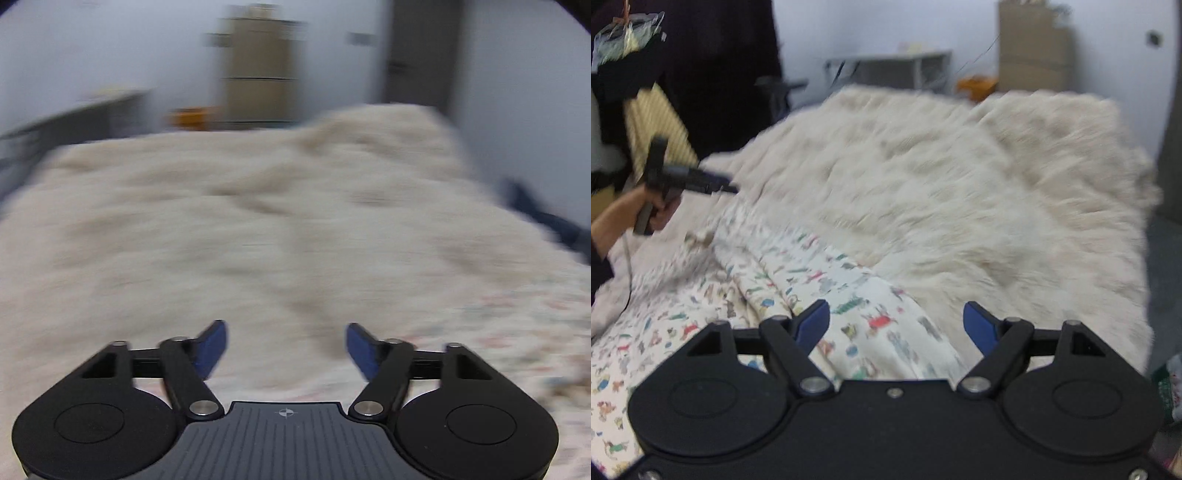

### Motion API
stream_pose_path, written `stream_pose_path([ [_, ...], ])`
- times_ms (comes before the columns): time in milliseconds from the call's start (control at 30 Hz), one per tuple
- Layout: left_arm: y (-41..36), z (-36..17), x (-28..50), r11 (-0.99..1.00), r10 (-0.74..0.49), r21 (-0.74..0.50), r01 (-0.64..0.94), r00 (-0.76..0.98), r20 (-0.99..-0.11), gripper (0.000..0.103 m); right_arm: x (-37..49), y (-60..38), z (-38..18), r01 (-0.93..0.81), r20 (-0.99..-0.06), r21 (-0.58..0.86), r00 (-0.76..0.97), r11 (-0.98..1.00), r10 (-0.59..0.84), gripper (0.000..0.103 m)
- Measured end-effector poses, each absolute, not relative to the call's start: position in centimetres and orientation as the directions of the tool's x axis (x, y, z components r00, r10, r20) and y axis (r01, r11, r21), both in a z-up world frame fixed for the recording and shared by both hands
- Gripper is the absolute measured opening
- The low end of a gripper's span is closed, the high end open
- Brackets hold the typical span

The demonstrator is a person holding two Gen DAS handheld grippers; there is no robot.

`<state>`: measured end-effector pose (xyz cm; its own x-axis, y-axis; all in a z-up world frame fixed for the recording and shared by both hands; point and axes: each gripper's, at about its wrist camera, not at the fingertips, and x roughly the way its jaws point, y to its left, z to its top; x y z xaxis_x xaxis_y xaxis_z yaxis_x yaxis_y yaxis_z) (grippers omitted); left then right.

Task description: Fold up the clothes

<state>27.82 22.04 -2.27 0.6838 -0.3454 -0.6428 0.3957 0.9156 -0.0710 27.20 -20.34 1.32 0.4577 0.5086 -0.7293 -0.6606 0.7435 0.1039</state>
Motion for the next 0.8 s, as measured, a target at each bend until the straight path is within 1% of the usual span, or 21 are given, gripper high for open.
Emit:
stream_pose_path([
  [33, 19.7, -3.3, 28.3, 0.890, -0.352, -0.017, 0.456, 0.662, -0.661, 0.075, 27.4, -19.8, 1.1, -0.665, -0.738, 0.103, 0.447, 0.740, 0.505, 0.072],
  [67, 18.2, -4.3, 28.8, 0.873, -0.339, 0.033, 0.486, 0.655, -0.676, 0.075, 28.1, -18.6, 0.4, -0.678, -0.768, 0.083, 0.424, 0.730, 0.480, 0.063],
  [100, 16.9, -5.3, 29.2, 0.859, -0.322, 0.076, 0.506, 0.651, -0.688, 0.074, 28.3, -18.2, 0.1, -0.683, -0.776, 0.073, 0.418, 0.727, 0.471, 0.052],
  [133, 16.1, -6.2, 29.5, 0.846, -0.323, 0.094, 0.525, 0.645, -0.692, 0.074, 28.3, -17.9, 0.0, -0.687, -0.782, 0.065, 0.416, 0.724, 0.465, 0.046],
  [167, 15.6, -7.1, 29.8, 0.834, -0.334, 0.098, 0.543, 0.638, -0.694, 0.072, 28.4, -17.9, -0.3, -0.698, -0.788, 0.078, 0.394, 0.712, 0.474, 0.037],
  [200, 15.4, -7.9, 30.0, 0.820, -0.375, 0.064, 0.569, 0.618, -0.691, 0.059, 28.5, -17.8, -0.5, -0.710, -0.793, 0.094, 0.370, 0.698, 0.484, 0.026],
  [233, 15.9, -8.4, 30.4, 0.796, -0.439, 0.003, 0.605, 0.582, -0.685, 0.048, 28.6, -18.1, -0.5, -0.717, -0.790, 0.107, 0.359, 0.689, 0.497, 0.018],
  [267, 16.5, -8.4, 31.0, 0.780, -0.482, -0.042, 0.625, 0.556, -0.677, 0.029, 28.6, -18.4, -0.4, -0.723, -0.786, 0.120, 0.349, 0.680, 0.510, 0.008],
  [300, 17.1, -8.3, 31.5, 0.769, -0.512, -0.077, 0.635, 0.538, -0.670, 0.018, 28.7, -19.0, 0.1, -0.717, -0.766, 0.139, 0.359, 0.683, 0.534, 0.005],
  [333, 17.7, -8.2, 32.1, 0.756, -0.541, -0.112, 0.644, 0.520, -0.661, 0.011, 28.7, -19.7, 0.7, -0.710, -0.742, 0.159, 0.373, 0.686, 0.557, 0.005],
  [367, 18.3, -7.4, 32.6, 0.746, -0.564, -0.126, 0.653, 0.520, -0.641, 0.001, 28.8, -20.4, 1.4, -0.702, -0.717, 0.179, 0.386, 0.689, 0.580, 0.004],
  [433, 18.5, -5.4, 33.1, 0.747, -0.567, -0.092, 0.658, 0.560, -0.604, 0.000, 28.9, -21.7, 2.6, -0.688, -0.666, 0.219, 0.414, 0.692, 0.621, 0.004],
  [567, 17.0, -0.8, 36.0, 0.807, -0.505, -0.011, 0.591, 0.680, -0.532, 0.000, 29.9, -22.3, 4.1, -0.650, -0.622, 0.200, 0.494, 0.733, 0.608, 0.004],
  [633, 15.4, 0.5, 37.4, 0.842, -0.452, 0.027, 0.539, 0.732, -0.510, 0.000, 31.6, -23.0, 4.5, -0.573, -0.629, 0.148, 0.574, 0.806, 0.524, 0.004],
  [667, 13.9, 0.4, 38.3, 0.882, -0.355, 0.086, 0.464, 0.773, -0.526, 0.001, 31.8, -23.0, 4.4, -0.564, -0.632, 0.138, 0.583, 0.814, 0.511, 0.004],
  [700, 11.9, 0.2, 39.5, 0.918, -0.219, 0.167, 0.359, 0.812, -0.541, 0.017, 32.2, -22.9, 4.0, -0.535, -0.657, 0.103, 0.597, 0.839, 0.461, 0.008],
  [733, 11.0, 0.1, 40.0, 0.927, -0.158, 0.203, 0.316, 0.818, -0.553, 0.028, 32.5, -22.7, 3.5, -0.502, -0.682, 0.063, 0.609, 0.863, 0.405, 0.010],
  [767, 10.7, -0.6, 40.6, 0.931, -0.119, 0.209, 0.300, 0.790, -0.601, 0.047, 32.9, -22.6, 3.0, -0.469, -0.704, 0.022, 0.620, 0.883, 0.346, 0.014],
  [800, 11.1, -1.2, 40.7, 0.935, -0.108, 0.199, 0.292, 0.771, -0.627, 0.047, 33.3, -22.5, 2.5, -0.434, -0.724, -0.020, 0.628, 0.900, 0.287, 0.014],
])
